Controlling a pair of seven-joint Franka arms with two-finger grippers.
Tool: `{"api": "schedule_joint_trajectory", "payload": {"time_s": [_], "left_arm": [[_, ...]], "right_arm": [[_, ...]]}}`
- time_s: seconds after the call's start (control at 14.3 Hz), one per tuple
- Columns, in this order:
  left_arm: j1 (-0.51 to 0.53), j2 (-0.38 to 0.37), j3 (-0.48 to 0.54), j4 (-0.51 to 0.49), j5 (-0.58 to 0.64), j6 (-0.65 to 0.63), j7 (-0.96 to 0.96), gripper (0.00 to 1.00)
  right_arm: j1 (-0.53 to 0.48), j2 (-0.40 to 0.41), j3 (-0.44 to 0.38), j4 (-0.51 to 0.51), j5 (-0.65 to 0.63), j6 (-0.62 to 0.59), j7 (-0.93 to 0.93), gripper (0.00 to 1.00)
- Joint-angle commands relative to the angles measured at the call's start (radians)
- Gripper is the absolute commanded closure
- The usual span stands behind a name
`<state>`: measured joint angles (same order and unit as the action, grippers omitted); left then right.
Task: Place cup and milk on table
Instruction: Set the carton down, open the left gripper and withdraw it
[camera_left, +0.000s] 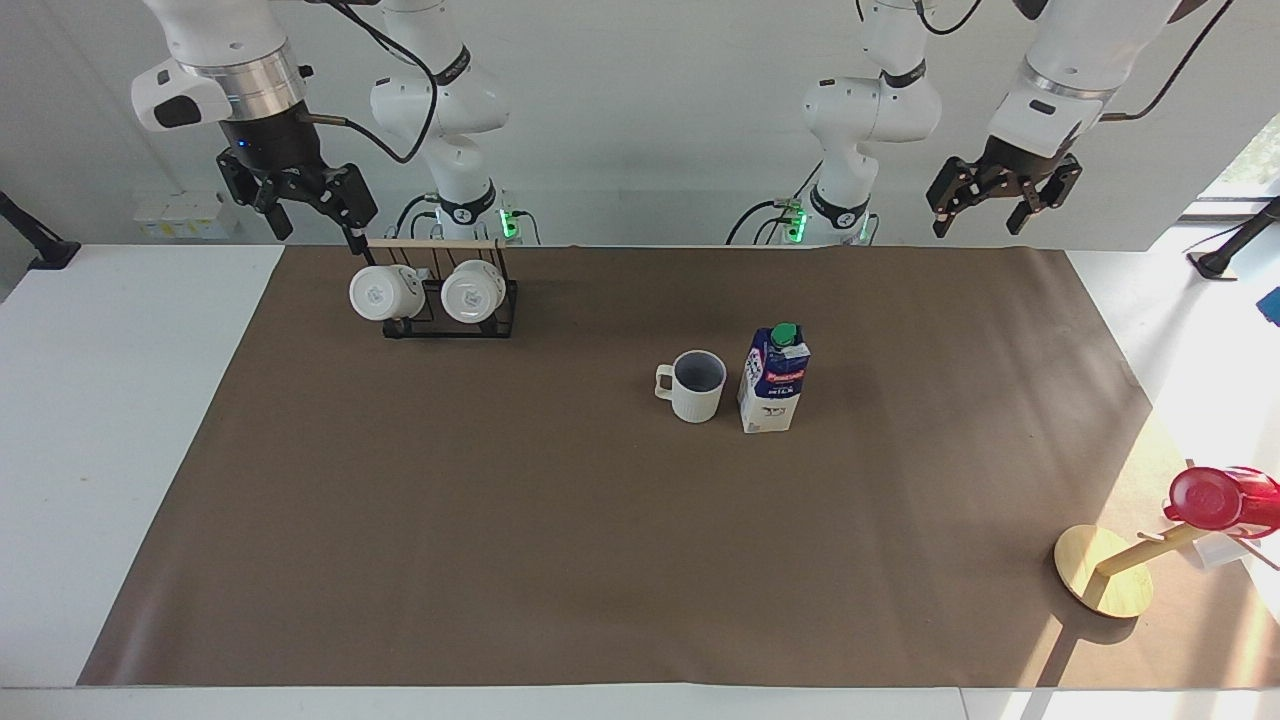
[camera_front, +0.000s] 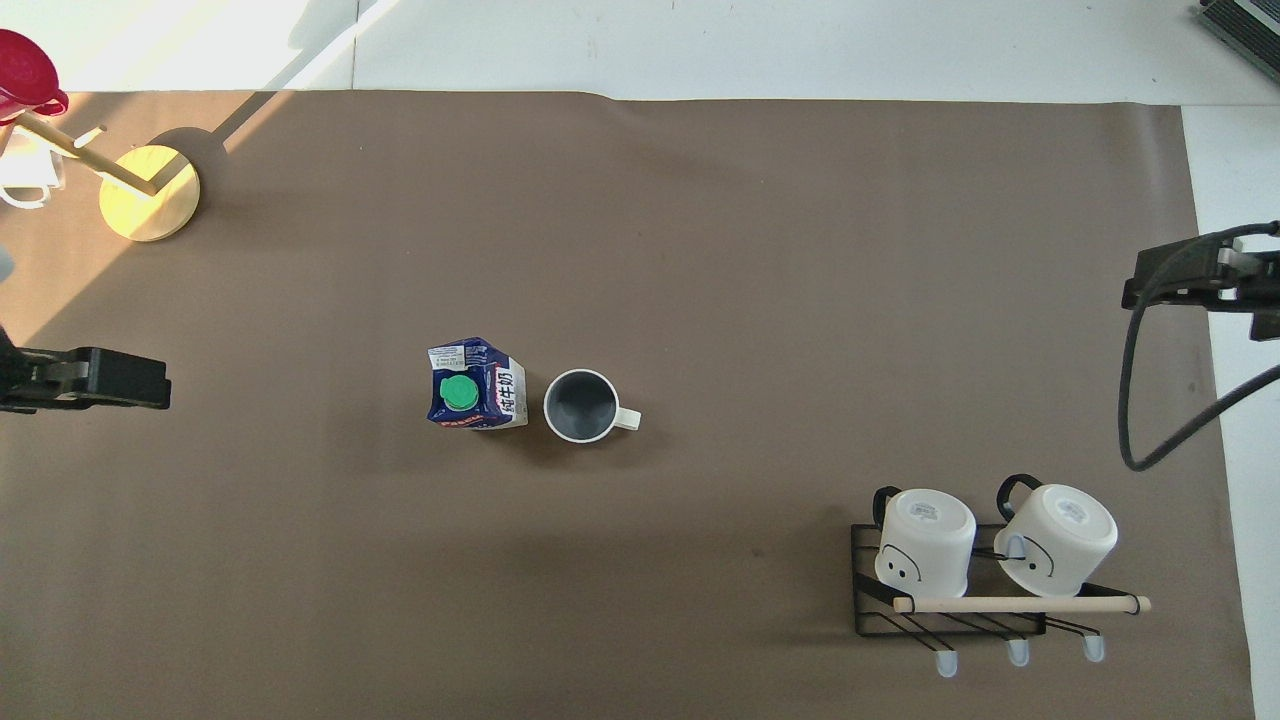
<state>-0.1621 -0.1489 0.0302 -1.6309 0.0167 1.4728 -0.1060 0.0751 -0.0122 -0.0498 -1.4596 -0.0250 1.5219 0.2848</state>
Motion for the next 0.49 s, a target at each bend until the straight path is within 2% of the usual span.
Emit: {"api": "schedule_joint_trajectory", "payload": {"time_s": [0.0, 0.42], "left_arm": [[0.007, 0.011, 0.005, 0.051, 0.011, -0.048, 0.014, 0.0], [0.015, 0.008, 0.05, 0.051, 0.005, -0.054, 0.058, 0.0]], "right_arm": [[-0.011, 0.003, 0.004, 0.015, 0.014, -0.02, -0.022, 0.0], [-0.009, 0.003, 0.004, 0.015, 0.013, -0.025, -0.022, 0.0]]}}
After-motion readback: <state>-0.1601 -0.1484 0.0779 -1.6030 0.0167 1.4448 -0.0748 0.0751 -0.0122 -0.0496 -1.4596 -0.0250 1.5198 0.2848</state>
